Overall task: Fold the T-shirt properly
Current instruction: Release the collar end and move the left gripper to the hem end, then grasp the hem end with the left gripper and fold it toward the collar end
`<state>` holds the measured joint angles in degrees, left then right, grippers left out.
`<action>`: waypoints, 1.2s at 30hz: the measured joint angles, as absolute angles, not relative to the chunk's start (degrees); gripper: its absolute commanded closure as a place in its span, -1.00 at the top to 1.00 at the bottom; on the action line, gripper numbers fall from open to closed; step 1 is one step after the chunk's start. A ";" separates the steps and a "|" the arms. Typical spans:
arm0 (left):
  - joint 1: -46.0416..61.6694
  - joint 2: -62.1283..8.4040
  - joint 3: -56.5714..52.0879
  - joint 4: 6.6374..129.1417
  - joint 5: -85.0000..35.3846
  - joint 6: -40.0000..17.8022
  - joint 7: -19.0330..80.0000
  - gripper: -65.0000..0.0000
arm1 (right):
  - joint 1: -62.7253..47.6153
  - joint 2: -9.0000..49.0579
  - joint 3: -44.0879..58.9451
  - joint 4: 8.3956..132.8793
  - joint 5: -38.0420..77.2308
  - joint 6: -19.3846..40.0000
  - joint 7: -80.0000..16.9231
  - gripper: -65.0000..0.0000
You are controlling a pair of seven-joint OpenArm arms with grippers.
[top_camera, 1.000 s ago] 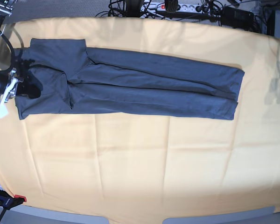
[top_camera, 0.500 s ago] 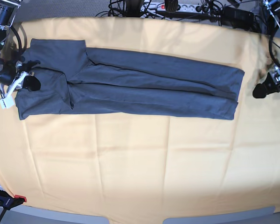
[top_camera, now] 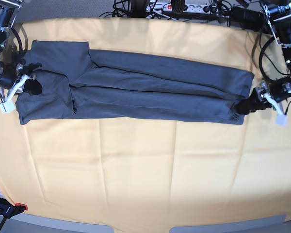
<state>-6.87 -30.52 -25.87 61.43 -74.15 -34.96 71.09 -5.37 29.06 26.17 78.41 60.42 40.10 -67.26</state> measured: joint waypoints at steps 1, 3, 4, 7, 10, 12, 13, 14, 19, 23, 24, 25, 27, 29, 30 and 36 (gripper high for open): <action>-6.85 -29.91 -24.93 61.47 -74.63 -34.96 70.57 0.36 | -5.37 29.06 26.17 78.41 60.45 40.10 -67.24 -1.00; -7.05 -28.77 -23.27 61.65 -75.16 -35.18 71.02 0.36 | -5.37 29.06 26.17 78.41 60.42 40.10 -67.26 -1.00; -7.09 -28.36 -22.61 61.80 -75.18 -35.18 71.59 0.36 | -5.37 29.06 26.17 78.41 60.42 40.10 -67.24 -1.00; -7.35 -27.40 -21.69 61.91 -74.96 -35.20 72.01 0.33 | -5.37 29.04 26.17 78.41 60.42 40.10 -67.26 -1.00; -7.49 -27.33 -21.69 61.91 -74.26 -35.86 72.01 -0.14 | -5.37 29.17 26.15 78.41 60.64 40.10 -67.29 -1.00; -7.66 -27.44 -21.63 61.89 -74.06 -36.01 72.12 -0.71 | -5.19 29.39 26.15 78.41 63.48 39.90 -67.96 -1.00; -7.97 -27.44 -21.65 61.89 -73.58 -36.01 72.36 -0.99 | -5.04 29.52 26.15 78.30 66.11 39.90 -68.29 -0.92; -8.21 -27.46 -21.65 61.89 -72.36 -36.01 72.49 -1.00 | -4.60 29.69 26.15 78.22 69.32 39.88 -68.31 -0.82; -8.43 -28.75 -21.56 61.82 -72.10 -35.77 72.42 -1.00 | 0.58 31.27 26.46 78.37 78.59 39.92 -68.20 -0.56; -8.25 -31.88 -22.90 61.43 -71.24 -35.00 73.56 -1.00 | 4.49 31.59 27.92 78.32 78.94 39.86 -76.27 -0.56; -8.23 -32.88 -23.73 61.21 -70.28 -34.72 73.76 -1.00 | 5.61 31.66 28.40 78.30 80.01 39.88 -78.39 -0.56; -8.25 -33.98 -24.71 60.99 -70.04 -34.68 74.19 -1.00 | 6.63 31.81 28.75 78.30 81.71 39.92 -80.20 -0.56; -8.36 -36.40 -27.03 60.97 -69.91 -34.70 74.61 -1.00 | 7.86 32.38 28.93 78.39 84.01 39.94 -80.62 -0.56; -9.28 -38.41 -29.82 60.97 -71.20 -34.24 75.85 -1.00 | 7.77 32.71 29.06 78.41 83.79 39.92 -80.62 -0.56; -9.56 -39.31 -30.98 60.99 -74.70 -33.98 77.60 -1.00 | 7.40 32.69 29.10 78.41 83.40 39.92 -80.71 -0.56; -9.65 -40.29 -32.82 61.63 -83.50 -34.96 80.64 -1.00 | 6.70 30.55 28.99 78.39 83.18 39.92 -81.06 -0.56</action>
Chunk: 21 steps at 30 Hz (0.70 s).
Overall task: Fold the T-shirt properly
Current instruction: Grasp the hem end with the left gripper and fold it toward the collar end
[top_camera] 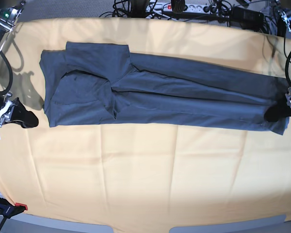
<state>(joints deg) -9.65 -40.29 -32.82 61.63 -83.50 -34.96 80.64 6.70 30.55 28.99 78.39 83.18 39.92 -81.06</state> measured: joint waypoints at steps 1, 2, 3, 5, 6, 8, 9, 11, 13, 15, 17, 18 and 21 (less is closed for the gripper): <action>-9.50 -39.88 -32.88 61.95 -83.55 -34.70 80.55 -1.00 | 6.63 29.89 28.80 78.39 83.22 39.92 -81.06 -0.56; -9.52 -39.13 -32.99 62.43 -83.46 -34.48 80.62 -1.00 | 6.50 29.30 28.58 78.39 83.24 39.92 -81.06 -0.56; -9.54 -38.19 -32.99 62.87 -83.57 -34.02 80.58 -1.00 | 6.46 28.71 28.45 78.39 83.02 39.92 -81.06 -0.56; -9.54 -35.88 -32.97 64.16 -83.55 -33.52 80.58 -1.00 | 6.39 27.66 27.94 78.39 83.15 39.92 -81.06 -0.56; -9.34 -34.76 -32.97 64.95 -83.59 -33.47 80.51 -1.00 | 6.39 27.14 27.73 78.39 83.20 39.92 -81.03 -0.56; -9.17 -32.77 -32.97 66.81 -83.37 -33.43 80.60 -1.00 | 6.39 26.09 27.18 78.39 83.15 39.92 -81.03 -0.56; -9.06 -31.97 -32.97 67.96 -83.35 -33.43 80.58 -1.00 | 6.37 25.63 26.89 78.39 83.22 39.92 -81.06 -0.56; -9.08 -30.15 -32.99 70.50 -83.37 -33.41 80.53 -1.00 | 6.37 25.17 26.20 78.37 83.15 39.92 -81.06 -0.56; -9.04 -27.77 -33.04 73.76 -83.13 -33.41 80.62 -1.00 | 6.39 25.10 25.43 78.37 83.18 39.92 -81.06 -0.56; -8.51 -24.88 -32.99 77.62 -83.18 -33.43 80.53 -1.00 | 6.37 25.08 24.82 78.37 83.18 39.92 -81.06 -0.56; -7.25 -22.20 -31.64 81.80 -83.35 -33.41 80.51 -1.00 | 6.39 25.08 24.40 78.35 83.11 39.92 -81.06 -0.56; -6.50 -20.91 -30.52 83.59 -83.50 -33.41 80.58 -1.00 | 6.37 25.06 24.40 78.35 83.22 39.92 -81.06 -0.56; -4.64 -17.41 -26.55 86.43 -83.57 -35.18 80.73 -1.00 | 6.39 25.08 24.43 78.35 83.20 39.92 -81.06 -0.56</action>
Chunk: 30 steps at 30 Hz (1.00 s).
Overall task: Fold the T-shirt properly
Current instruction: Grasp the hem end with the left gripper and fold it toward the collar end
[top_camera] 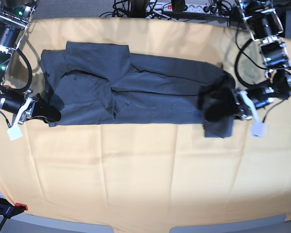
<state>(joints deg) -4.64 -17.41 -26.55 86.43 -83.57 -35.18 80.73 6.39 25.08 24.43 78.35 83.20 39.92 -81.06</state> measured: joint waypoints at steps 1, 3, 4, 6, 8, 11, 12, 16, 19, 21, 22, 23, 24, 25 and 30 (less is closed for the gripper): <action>-4.43 -16.38 -25.34 86.48 -83.55 -35.73 80.84 -1.00 | 6.39 25.08 24.40 78.35 82.98 39.92 -81.06 -0.56; -4.49 -14.55 -23.64 86.48 -83.13 -36.53 80.86 -1.00 | 6.39 25.08 24.43 78.35 82.24 39.92 -81.06 -0.56; -4.60 -13.69 -22.92 86.48 -83.20 -37.74 80.75 -1.00 | 6.37 25.08 24.40 78.35 82.06 39.92 -81.06 -0.56; -4.62 -11.77 -21.82 86.48 -83.18 -39.51 80.62 -1.00 | 6.39 25.08 24.43 78.35 82.08 39.92 -81.06 -0.56; -4.51 -9.61 -20.97 86.48 -83.15 -39.51 80.68 -1.00 | 6.39 25.08 24.43 78.35 82.11 39.92 -81.06 -0.56; -4.54 -6.63 -19.86 86.48 -83.18 -39.51 80.66 -1.00 | 6.37 25.08 24.43 78.35 82.08 39.92 -81.06 -0.56; -4.51 -6.02 -19.33 86.48 -83.18 -39.51 80.62 -1.00 | 6.39 25.08 24.43 78.35 82.08 39.92 -81.06 -0.56; -4.60 -4.56 -17.85 86.48 -83.20 -39.51 80.60 0.24 | 6.37 25.08 24.43 78.35 82.11 39.92 -81.06 -0.56; -4.60 -4.12 -17.85 86.48 -83.20 -39.48 80.60 0.52 | 6.37 25.08 24.43 78.35 82.11 39.92 -81.06 -0.56; -4.60 -4.12 -17.85 86.48 -83.20 -37.28 80.62 0.52 | 6.39 25.08 24.40 78.35 82.11 39.92 -81.06 -0.56; -4.60 -4.14 -17.85 86.48 -83.20 -37.10 80.62 0.52 | 6.39 25.08 24.43 78.35 82.13 39.92 -81.06 -0.56; -4.60 -4.14 -17.85 86.48 -83.20 -37.47 80.62 0.52 | 6.39 25.08 24.40 78.35 82.13 39.92 -81.06 -0.56; -4.60 -4.14 -18.11 86.48 -83.18 -39.13 80.68 0.52 | 6.39 25.08 24.40 78.35 82.13 39.92 -81.06 -0.56; -4.60 -4.12 -18.57 86.48 -83.22 -39.51 80.66 0.52 | 6.37 25.08 24.43 78.35 82.13 39.92 -81.06 -0.56; -4.80 -3.99 -26.63 86.50 -79.92 -39.72 80.23 -0.50 | 6.74 25.36 24.43 78.35 82.94 39.92 -81.08 -0.56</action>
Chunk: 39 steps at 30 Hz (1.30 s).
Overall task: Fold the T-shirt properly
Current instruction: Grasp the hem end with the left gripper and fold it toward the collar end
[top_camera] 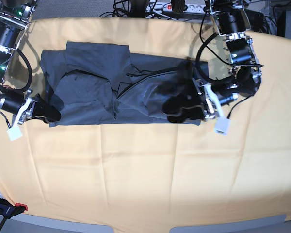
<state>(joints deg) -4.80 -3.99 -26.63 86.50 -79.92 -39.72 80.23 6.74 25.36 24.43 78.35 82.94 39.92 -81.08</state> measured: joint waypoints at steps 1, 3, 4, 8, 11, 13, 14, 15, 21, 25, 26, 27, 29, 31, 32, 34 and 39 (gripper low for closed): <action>-4.93 -4.10 -28.49 86.50 -75.94 -39.81 80.18 -0.87 | 7.27 25.54 24.43 78.35 83.02 39.94 -81.08 -0.53; -4.69 -4.14 -31.48 86.50 -70.24 -39.59 80.36 -1.00 | 9.34 25.98 24.43 78.35 82.91 39.92 -81.28 -0.53; -4.21 -4.23 -32.36 86.48 -68.16 -39.64 78.74 -1.00 | 10.68 26.17 24.43 78.35 83.05 39.94 -81.17 -0.53; -2.11 -4.93 -32.60 86.50 -66.98 -39.59 78.11 -1.00 | 14.06 26.61 24.51 78.37 83.35 39.94 -80.79 -0.53; 0.27 -5.93 -32.60 86.48 -67.02 -39.62 78.52 -1.00 | 14.17 26.46 24.51 78.35 83.26 39.92 -80.97 -0.53; 1.13 -6.74 -32.29 86.48 -67.35 -39.62 78.65 -1.00 | 14.20 26.48 24.51 78.35 83.18 39.92 -81.08 -0.53; 1.15 -7.05 -31.81 86.48 -67.66 -39.59 78.96 -1.00 | 14.20 26.46 24.51 78.35 83.18 39.92 -81.08 -0.53; 1.10 -7.33 -30.96 86.48 -68.14 -39.57 79.11 -1.00 | 14.22 26.30 24.51 78.35 83.18 39.92 -81.08 -0.53; 2.57 -7.11 -18.98 86.48 -79.50 -39.59 80.58 -1.00 | 14.17 24.60 24.51 78.35 83.13 39.92 -81.08 -0.53; 2.28 -7.31 -12.32 86.54 -83.40 -39.62 80.42 -1.00 | 14.20 24.27 24.49 78.35 83.15 39.92 -81.08 -0.53; 2.04 -7.42 -11.49 86.65 -83.40 -39.64 80.55 -1.00 | 14.20 24.27 24.51 78.35 83.13 39.92 -81.08 -0.53; 1.85 -7.35 -11.27 86.67 -83.40 -39.62 80.55 -1.00 | 14.20 24.27 24.51 78.35 83.18 39.92 -81.08 -0.53; 1.06 -7.31 -11.77 86.67 -83.37 -39.62 80.82 -1.00 | 14.20 24.27 24.51 78.35 83.11 39.92 -81.08 -0.53; -0.01 -7.42 -13.85 86.67 -83.22 -39.62 80.62 -1.00 | 14.17 24.27 24.51 78.35 83.11 39.92 -81.08 -0.53; -0.60 -7.49 -15.31 86.67 -83.20 -39.62 80.64 -1.00 | 14.13 24.27 24.51 78.35 83.13 39.92 -81.08 -0.53; -1.54 -7.81 -18.68 86.72 -83.24 -39.59 80.55 -1.00 | 13.93 24.27 24.51 78.35 83.09 39.92 -81.10 -0.53; -2.85 -10.83 -25.06 86.76 -83.37 -39.57 80.60 -1.00 | 13.69 24.27 24.51 78.35 83.15 39.92 -81.08 -0.53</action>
<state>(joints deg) -2.85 -10.83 -25.06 86.76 -83.37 -39.57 80.60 13.69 24.27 24.51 78.35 83.15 39.92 -81.08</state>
